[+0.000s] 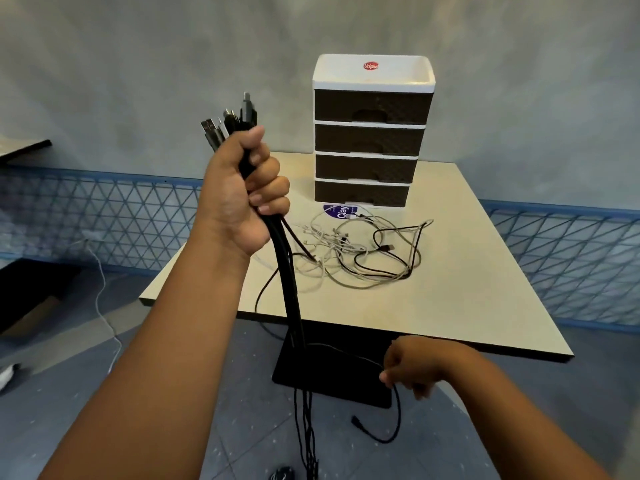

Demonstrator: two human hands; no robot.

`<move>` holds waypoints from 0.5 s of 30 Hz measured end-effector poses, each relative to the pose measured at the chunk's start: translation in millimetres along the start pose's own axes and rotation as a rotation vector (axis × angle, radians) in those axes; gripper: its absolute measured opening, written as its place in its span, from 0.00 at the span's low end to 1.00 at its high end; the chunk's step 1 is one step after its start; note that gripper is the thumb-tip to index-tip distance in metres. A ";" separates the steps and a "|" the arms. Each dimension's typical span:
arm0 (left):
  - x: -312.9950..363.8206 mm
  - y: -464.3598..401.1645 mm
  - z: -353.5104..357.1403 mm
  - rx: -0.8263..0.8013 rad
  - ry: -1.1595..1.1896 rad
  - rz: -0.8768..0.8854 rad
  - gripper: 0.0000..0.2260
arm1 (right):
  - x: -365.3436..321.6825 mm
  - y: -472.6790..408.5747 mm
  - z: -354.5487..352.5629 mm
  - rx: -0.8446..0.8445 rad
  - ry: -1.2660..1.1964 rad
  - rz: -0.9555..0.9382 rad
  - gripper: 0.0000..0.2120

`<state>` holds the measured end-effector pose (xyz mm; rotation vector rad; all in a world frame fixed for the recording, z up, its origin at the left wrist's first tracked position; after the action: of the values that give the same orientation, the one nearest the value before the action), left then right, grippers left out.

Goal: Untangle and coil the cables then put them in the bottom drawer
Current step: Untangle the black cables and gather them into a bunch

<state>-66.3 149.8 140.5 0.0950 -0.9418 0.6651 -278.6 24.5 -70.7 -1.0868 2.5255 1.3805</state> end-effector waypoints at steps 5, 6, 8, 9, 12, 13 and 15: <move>2.1 1.5 19.8 -0.030 -0.019 -0.010 0.19 | -39.1 13.9 -28.5 0.415 0.000 -0.215 0.21; -0.6 1.4 25.1 -0.048 -0.016 -0.023 0.20 | -54.2 25.6 -36.8 0.531 -0.170 -0.341 0.22; -7.4 2.1 35.1 -0.089 -0.010 -0.055 0.20 | -81.0 45.6 -49.0 0.645 -0.515 -0.563 0.19; -10.2 2.8 39.2 -0.104 -0.009 -0.070 0.20 | -90.8 51.3 -52.2 0.676 -0.611 -0.625 0.14; -9.9 4.0 48.0 -0.128 -0.028 -0.080 0.21 | -103.0 58.9 -55.9 0.934 -0.563 -0.606 0.07; -6.7 4.2 50.0 -0.131 -0.034 -0.072 0.21 | -99.9 58.0 -56.5 1.042 -0.532 -0.557 0.11; 1.3 4.0 53.2 -0.136 -0.035 -0.064 0.21 | -91.1 59.2 -58.9 1.236 -0.526 -0.484 0.12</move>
<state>-106.3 134.8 172.6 0.0159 -1.0113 0.5407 -230.9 50.4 40.2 -0.7724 1.8879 -0.1157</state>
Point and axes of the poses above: each hand's wrist, its own y-axis away from the middle knuckle, its own z-axis out of the palm, x = y × z, the point moved 4 cm from there along -y, towards the middle knuckle, and after that the axes turned 4 degrees about z, right-handed, at the moved point
